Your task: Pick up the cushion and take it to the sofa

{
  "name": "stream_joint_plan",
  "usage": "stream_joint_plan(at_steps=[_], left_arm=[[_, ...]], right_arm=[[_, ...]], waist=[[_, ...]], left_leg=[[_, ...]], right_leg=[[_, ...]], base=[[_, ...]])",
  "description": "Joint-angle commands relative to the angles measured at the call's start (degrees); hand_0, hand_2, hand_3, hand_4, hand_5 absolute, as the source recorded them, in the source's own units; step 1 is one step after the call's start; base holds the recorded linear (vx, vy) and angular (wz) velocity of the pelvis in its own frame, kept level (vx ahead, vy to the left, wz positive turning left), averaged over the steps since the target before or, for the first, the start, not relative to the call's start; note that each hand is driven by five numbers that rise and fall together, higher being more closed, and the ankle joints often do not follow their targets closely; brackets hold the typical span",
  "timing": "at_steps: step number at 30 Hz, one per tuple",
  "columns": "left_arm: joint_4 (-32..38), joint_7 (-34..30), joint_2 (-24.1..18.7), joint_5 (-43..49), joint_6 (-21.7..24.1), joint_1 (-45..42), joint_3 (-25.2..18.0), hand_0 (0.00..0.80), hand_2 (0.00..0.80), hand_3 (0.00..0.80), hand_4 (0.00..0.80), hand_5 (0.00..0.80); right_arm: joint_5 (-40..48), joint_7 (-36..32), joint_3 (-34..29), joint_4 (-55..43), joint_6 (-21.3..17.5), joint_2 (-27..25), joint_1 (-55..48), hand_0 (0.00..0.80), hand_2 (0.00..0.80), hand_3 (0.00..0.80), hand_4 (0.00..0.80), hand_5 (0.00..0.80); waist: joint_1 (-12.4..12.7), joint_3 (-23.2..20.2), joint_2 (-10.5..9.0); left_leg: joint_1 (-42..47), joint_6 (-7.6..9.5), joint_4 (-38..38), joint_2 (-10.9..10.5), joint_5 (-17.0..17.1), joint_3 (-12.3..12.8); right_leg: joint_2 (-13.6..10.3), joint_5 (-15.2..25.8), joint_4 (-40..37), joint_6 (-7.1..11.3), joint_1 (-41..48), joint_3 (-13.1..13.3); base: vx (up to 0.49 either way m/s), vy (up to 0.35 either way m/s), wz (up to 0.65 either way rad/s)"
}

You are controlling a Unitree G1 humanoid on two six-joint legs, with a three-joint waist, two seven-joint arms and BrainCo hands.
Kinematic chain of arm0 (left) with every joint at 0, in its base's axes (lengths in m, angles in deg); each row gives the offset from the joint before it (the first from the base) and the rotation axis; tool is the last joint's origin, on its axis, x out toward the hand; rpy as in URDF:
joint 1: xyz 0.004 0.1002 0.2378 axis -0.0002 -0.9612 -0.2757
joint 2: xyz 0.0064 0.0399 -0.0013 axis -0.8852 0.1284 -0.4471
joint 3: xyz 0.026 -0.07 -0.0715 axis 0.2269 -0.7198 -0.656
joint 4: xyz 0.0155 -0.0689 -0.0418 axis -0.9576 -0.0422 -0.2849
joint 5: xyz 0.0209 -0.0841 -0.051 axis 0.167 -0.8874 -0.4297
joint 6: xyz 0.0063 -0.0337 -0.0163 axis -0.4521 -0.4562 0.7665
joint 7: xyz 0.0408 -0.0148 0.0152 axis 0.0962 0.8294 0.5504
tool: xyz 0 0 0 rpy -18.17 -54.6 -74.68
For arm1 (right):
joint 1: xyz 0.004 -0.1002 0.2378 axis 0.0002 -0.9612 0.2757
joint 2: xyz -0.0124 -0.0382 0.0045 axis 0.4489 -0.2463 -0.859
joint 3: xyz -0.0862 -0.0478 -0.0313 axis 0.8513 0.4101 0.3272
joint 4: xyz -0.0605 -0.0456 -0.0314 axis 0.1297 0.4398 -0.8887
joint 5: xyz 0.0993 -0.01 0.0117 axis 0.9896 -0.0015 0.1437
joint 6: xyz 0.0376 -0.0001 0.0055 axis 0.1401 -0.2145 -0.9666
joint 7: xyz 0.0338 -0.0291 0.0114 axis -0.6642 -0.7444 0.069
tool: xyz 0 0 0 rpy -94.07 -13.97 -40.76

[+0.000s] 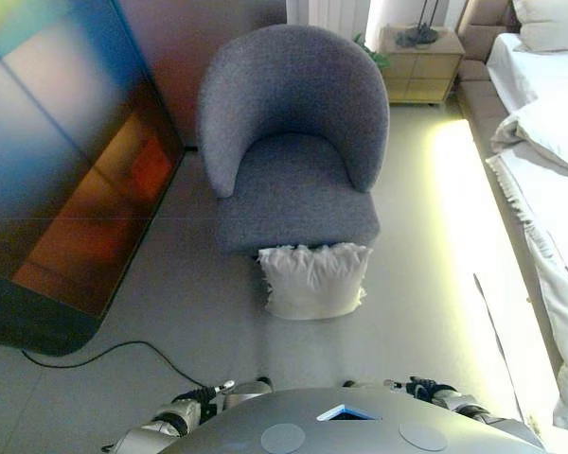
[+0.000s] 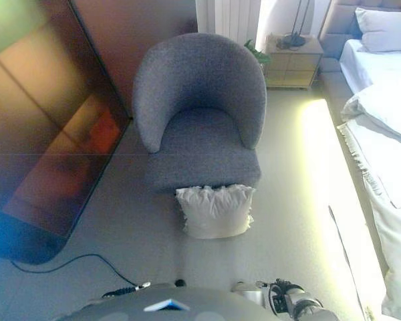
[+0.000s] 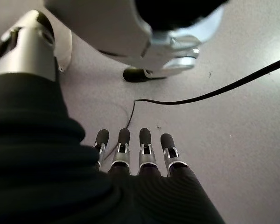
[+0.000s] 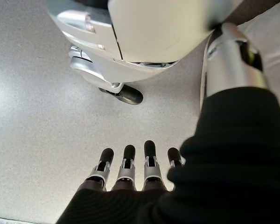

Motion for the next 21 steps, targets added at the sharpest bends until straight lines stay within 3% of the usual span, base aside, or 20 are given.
stream_joint_plan(at_steps=[1, 3, 7, 21], left_arm=[[-3.57, 0.12, -0.31, 1.49, 0.32, 4.9, 0.02, 0.0, 0.0, 0.0, 0.0, 0.0], [-3.39, -0.14, -0.21, -0.11, 2.29, 4.8, -0.04, 0.0, 0.0, 0.0, 0.0, 0.0], [-3.51, -3.86, -0.05, 1.55, -2.67, 4.65, 0.19, 0.0, 0.0, 0.0, 0.0, 0.0], [-3.69, -4.05, -0.1, 2.47, -3.69, 4.39, 0.86, 0.0, 0.0, 0.0, 0.0, 0.0]], right_arm=[[1.26, 0.58, 0.51, 3.47, -0.47, 3.01, 3.27, 0.0, 0.0, 0.0, 0.0, 0.0], [1.13, 0.72, 0.44, 3.5, -0.73, 3.22, 3.19, 0.0, 0.0, 0.0, 0.0, 0.0], [1.97, 0.82, 0.27, 3.46, -0.81, 3.38, 2.79, 0.0, 0.0, 0.0, 0.0, 0.0], [0.83, 0.76, 0.21, 3.4, -0.94, 3.85, 2.2, 0.0, 0.0, 0.0, 0.0, 0.0]], waist=[[-0.16, 2.12, -3.15], [-0.32, 2.2, -3.17], [-0.38, 2.23, -3.24], [-0.49, 2.13, -3.62]], left_leg=[[2.09, 3.43, 0.3, -3.17, -9.12, 2.1], [2.16, 3.6, 0.3, -3.25, -9.2, 2.31], [2.42, 3.97, 0.3, -3.39, -9.46, 2.48], [2.89, 4.39, 0.3, -3.47, -10.09, 2.72]], right_leg=[[-0.19, -4.93, 0.19, 2.14, -0.43, 0.39], [-0.26, -4.7, 0.19, 2.28, -0.54, 0.7], [-0.32, -4.68, 0.19, 2.43, -0.35, 0.93], [0.16, -5.1, 0.19, 2.4, 0.25, 1.19]], base=[[0.0, 0.0, 0.0], [0.003, 0.041, 0.02], [0.005, 0.018, 0.0], [0.003, -0.005, 0.0]])
